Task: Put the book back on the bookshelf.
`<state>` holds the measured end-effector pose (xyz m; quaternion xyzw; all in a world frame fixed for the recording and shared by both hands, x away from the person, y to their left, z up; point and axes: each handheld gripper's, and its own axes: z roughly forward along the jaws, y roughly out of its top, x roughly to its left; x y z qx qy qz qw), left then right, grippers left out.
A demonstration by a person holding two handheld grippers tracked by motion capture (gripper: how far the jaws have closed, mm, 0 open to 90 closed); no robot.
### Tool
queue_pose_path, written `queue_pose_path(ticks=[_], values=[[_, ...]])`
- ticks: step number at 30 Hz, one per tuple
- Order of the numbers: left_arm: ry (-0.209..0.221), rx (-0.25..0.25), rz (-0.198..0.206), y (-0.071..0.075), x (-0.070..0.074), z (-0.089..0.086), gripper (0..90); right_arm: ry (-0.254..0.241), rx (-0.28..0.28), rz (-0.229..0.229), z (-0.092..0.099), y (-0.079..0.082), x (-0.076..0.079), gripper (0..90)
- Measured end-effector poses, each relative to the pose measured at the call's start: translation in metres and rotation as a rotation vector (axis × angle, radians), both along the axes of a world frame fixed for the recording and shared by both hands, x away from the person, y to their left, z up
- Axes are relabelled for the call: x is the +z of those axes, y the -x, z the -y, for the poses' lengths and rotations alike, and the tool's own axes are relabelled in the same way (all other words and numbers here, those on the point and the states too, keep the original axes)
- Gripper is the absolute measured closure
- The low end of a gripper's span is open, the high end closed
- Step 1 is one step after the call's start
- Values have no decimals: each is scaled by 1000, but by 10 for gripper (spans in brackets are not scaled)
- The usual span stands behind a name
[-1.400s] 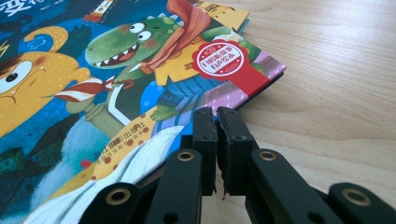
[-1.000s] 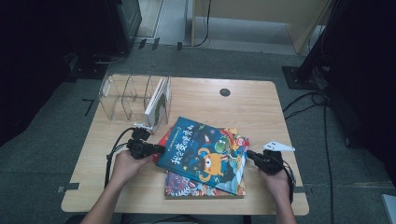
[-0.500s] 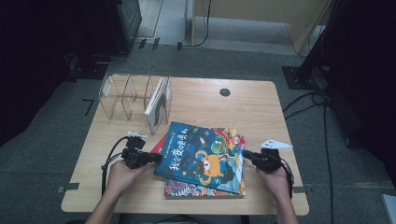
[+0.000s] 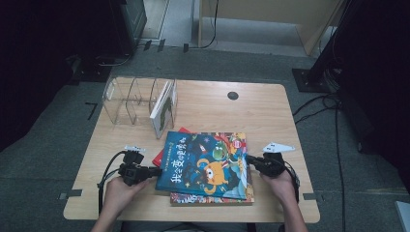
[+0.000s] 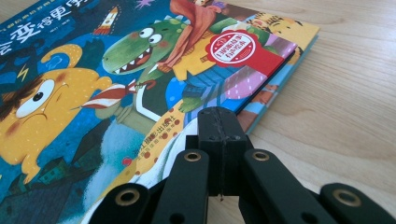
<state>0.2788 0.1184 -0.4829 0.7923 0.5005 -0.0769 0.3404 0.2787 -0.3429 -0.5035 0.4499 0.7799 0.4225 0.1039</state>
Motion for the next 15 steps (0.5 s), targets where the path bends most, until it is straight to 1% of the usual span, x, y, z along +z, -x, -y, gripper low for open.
queue_pose_path(ticks=[3, 4, 5, 6, 8, 9, 13, 15], values=[[6, 5, -10, 1, 0, -3, 730, 5, 16, 4, -3, -2, 0, 900], [-2, 8, -12, 0, 0, -3, 699, 3, 19, 5, -4, -2, 0, 900], [-19, 11, -7, -1, -1, -2, 675, 3, 19, 7, -4, -3, 0, 900], [-25, 13, -1, -2, -1, -2, 639, 4, 19, 9, -6, -3, 0, 900], [-53, 15, 17, -3, -1, -1, 589, 9, 16, 10, -6, -3, 0, 900], [-56, 16, 25, -4, -1, -1, 558, 6, 15, 8, -6, -3, 0, 900], [-32, 0, 5, -11, -5, 0, 471, 25, 15, 4, -7, -2, 0, 900], [-26, -6, 9, -14, -7, 1, 437, 27, 12, 2, -7, -2, 0, 900]])
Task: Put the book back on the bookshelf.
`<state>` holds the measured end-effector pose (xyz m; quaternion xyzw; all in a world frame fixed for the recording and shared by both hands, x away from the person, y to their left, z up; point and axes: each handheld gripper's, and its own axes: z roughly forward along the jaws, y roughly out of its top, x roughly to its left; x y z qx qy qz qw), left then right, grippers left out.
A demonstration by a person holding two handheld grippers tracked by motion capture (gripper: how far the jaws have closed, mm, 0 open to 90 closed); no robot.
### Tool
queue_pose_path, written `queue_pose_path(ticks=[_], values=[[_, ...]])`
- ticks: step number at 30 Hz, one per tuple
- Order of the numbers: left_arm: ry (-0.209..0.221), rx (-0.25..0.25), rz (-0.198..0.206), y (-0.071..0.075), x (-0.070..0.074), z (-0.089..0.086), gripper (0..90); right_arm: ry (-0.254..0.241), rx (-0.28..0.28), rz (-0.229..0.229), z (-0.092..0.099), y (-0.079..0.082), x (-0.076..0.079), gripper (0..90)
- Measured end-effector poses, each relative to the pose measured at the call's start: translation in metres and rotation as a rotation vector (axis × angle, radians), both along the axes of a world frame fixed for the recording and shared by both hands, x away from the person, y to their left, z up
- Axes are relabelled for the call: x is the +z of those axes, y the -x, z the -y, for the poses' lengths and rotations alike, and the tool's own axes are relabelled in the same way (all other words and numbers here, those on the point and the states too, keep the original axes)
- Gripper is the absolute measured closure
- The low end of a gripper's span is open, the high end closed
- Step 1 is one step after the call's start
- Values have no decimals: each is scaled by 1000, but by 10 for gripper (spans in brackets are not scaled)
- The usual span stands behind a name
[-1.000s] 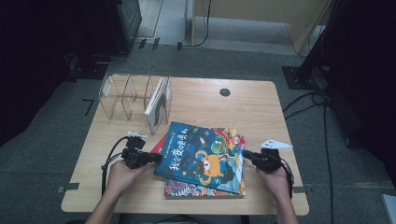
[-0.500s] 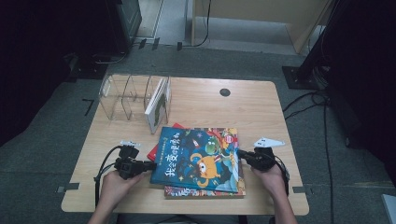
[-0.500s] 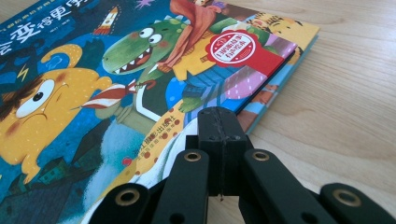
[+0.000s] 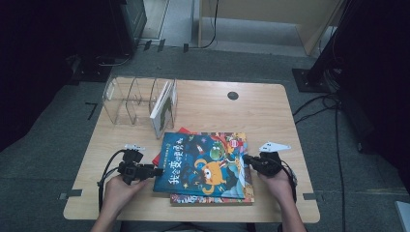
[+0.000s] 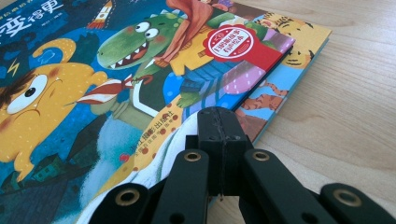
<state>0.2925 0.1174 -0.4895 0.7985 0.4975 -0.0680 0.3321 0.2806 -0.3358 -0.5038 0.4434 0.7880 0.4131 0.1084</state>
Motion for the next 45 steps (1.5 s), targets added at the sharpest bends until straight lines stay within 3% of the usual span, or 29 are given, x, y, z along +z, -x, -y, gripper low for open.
queue_pose_path(ticks=[3, 10, 13, 16, 19, 22, 23, 25, 29, 33, 37, 42, 45], values=[[18, -14, -14, -3, -2, 3, 421, 5, -6, 3, -1, 1, 0, 900], [20, -22, -4, -6, -3, 13, 367, -1, -5, 4, -1, 5, 0, 900], [44, -19, -29, -7, -2, 16, 356, -1, -8, 7, -1, 6, -1, 900], [16, -12, -29, -7, 0, 19, 354, -5, -14, 5, -1, 6, -1, 900], [11, 7, -64, -8, 2, 21, 379, -16, -21, -4, -1, 6, -1, 900], [78, 4, -120, -9, 2, 21, 403, -29, -21, -21, 0, 5, -1, 900], [93, 2, -118, -9, 4, 21, 405, -31, -19, -23, 1, 4, -1, 900], [114, 2, -110, -10, 12, 20, 414, -35, -13, -26, 1, 4, -1, 900], [111, -8, -88, -12, 36, 16, 453, -31, 25, -22, -3, 6, -1, 900], [81, -42, -76, -15, 69, 14, 501, -31, 47, -19, -9, 8, -2, 900], [81, -33, -47, -22, 96, 12, 558, -23, 76, -10, -20, 8, -1, 900], [3, -71, -44, -30, 127, 17, 564, -10, 110, 10, -34, 8, -2, 900], [3, -89, -49, -34, 143, 21, 587, -20, 134, 7, -42, 5, -2, 900]])
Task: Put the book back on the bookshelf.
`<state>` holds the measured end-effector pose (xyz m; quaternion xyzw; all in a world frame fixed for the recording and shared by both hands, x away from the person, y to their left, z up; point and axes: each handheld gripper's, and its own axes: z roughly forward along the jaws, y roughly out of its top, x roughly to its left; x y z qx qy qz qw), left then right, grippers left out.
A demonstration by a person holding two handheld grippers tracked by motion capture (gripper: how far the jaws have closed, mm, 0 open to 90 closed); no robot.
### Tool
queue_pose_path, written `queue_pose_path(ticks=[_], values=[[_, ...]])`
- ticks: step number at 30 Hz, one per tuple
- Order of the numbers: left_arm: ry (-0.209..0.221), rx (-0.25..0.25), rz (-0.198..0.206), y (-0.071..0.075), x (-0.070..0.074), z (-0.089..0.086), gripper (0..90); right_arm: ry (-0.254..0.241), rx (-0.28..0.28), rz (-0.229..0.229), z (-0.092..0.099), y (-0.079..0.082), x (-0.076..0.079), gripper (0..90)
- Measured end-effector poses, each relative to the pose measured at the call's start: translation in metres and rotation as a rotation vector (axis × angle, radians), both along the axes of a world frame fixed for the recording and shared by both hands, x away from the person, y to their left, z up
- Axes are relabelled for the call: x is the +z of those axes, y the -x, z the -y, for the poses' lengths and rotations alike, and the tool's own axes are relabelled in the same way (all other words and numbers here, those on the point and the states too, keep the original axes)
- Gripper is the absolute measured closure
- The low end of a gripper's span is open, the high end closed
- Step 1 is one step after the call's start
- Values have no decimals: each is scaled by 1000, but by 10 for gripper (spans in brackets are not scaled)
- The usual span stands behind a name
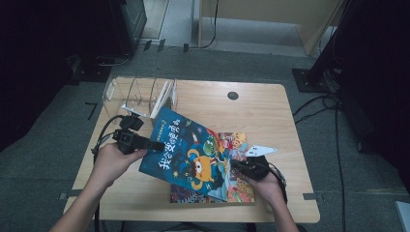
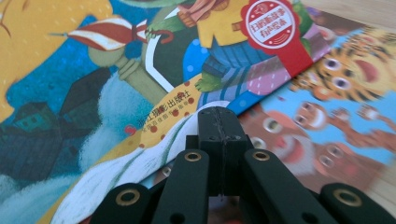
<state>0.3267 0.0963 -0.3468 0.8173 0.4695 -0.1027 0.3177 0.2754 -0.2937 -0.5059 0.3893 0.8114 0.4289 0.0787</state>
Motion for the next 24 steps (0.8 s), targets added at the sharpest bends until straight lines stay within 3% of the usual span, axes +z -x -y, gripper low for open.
queue_pose_path(ticks=[7, 9, 12, 19, 24], values=[[-27, -12, -10, -11, 21, 9, 651, 14, 59, 39, -27, -2, -1, 900], [-30, -28, -23, -15, 25, 10, 662, 56, 87, 69, -34, -1, 1, 900], [-44, -40, -30, -21, 32, 11, 678, 54, 82, 51, -42, -3, 2, 900], [-74, -71, -44, -35, 49, 17, 740, 95, 117, 114, -67, -4, 2, 900], [-95, -121, -79, -40, 63, 21, 778, 120, 133, 131, -71, -4, 2, 846]])
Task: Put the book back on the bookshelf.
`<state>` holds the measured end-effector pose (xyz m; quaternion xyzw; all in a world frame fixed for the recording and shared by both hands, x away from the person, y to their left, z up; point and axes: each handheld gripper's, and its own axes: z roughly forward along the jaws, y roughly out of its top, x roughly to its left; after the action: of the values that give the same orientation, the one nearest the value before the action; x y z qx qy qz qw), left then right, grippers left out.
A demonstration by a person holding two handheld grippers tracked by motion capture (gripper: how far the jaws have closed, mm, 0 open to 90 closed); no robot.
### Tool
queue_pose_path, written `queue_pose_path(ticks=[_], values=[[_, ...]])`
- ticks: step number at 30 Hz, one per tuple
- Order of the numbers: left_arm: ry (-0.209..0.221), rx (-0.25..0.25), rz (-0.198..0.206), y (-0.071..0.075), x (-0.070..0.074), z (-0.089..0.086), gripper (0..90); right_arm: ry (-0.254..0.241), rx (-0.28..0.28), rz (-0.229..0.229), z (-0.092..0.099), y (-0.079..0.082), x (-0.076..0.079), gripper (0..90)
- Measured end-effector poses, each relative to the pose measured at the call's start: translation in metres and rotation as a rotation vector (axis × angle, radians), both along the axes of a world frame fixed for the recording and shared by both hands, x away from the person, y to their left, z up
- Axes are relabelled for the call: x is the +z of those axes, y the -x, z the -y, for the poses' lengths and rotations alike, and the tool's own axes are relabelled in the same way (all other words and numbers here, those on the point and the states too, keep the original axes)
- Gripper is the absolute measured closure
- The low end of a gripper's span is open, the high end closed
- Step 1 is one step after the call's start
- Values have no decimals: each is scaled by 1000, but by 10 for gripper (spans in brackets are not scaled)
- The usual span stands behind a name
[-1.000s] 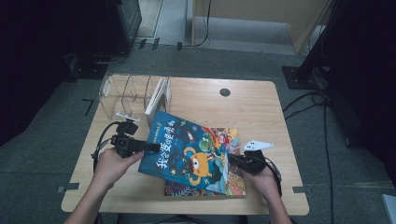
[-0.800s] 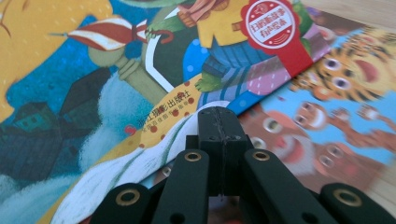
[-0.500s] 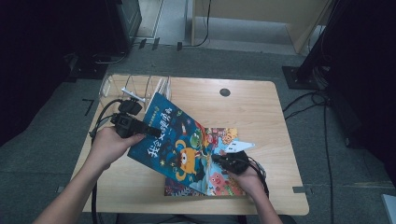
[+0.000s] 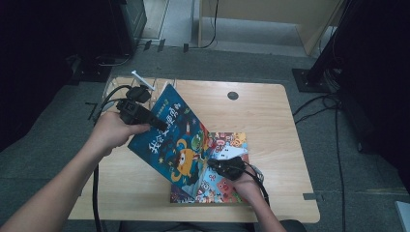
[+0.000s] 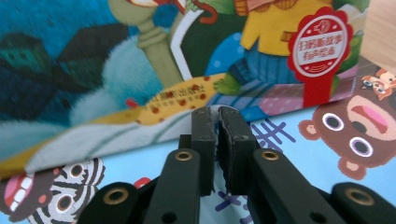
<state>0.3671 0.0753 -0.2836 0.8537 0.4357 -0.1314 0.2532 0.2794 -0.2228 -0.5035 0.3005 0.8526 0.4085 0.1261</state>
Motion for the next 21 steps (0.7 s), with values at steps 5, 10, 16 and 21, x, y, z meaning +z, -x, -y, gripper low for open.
queue_pose_path(ticks=[5, 10, 16, 21], values=[[-34, -16, 10, -1, 15, 1, 813, 17, -20, 2, 7, -1, 1, 758], [-73, -42, 31, 7, 30, -4, 822, 29, -35, 26, 16, -2, 1, 651], [-99, -35, 76, 19, 42, -21, 821, 32, -53, 35, 19, -3, 0, 561], [-100, -9, 83, 26, 48, -39, 823, 25, -58, 29, 21, -5, 0, 554]])
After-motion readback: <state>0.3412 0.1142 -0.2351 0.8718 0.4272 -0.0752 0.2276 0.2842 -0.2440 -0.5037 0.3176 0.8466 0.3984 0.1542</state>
